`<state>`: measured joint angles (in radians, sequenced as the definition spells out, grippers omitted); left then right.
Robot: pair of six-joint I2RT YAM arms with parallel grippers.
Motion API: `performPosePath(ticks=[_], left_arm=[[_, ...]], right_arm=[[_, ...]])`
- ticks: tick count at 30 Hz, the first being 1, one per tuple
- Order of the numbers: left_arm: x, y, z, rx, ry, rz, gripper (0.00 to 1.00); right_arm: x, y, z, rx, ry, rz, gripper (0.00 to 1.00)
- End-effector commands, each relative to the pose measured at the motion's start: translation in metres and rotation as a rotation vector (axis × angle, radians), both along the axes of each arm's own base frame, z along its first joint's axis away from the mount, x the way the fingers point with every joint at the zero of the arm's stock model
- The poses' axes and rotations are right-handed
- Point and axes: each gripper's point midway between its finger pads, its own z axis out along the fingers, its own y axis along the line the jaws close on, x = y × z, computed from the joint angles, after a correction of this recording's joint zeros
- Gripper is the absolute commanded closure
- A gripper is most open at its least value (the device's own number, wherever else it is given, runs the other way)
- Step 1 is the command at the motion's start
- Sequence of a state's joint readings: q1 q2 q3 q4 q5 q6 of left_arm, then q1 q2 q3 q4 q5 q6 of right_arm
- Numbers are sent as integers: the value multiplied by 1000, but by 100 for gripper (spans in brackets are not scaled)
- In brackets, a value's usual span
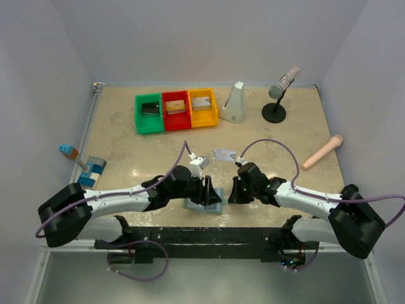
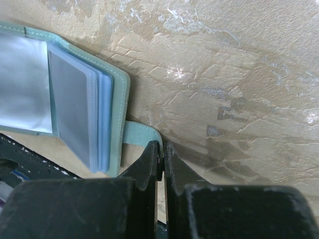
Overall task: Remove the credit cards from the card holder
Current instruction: Remove the credit card from the card holder.
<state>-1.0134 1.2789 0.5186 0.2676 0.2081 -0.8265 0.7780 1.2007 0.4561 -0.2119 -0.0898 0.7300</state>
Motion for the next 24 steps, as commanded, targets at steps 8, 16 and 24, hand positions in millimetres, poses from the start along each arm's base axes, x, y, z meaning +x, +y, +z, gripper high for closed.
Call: performPosePath(ticks=[8, 16, 24], left_arm=[[16, 26, -3, 72, -81, 124, 43], [34, 50, -23, 244, -125, 219, 33], [53, 75, -10, 321, -162, 379, 8]], right_arm=[[0, 0, 4, 10, -23, 15, 100], [0, 13, 22, 89, -49, 61, 100], [-1, 23, 35, 143, -62, 101, 100]])
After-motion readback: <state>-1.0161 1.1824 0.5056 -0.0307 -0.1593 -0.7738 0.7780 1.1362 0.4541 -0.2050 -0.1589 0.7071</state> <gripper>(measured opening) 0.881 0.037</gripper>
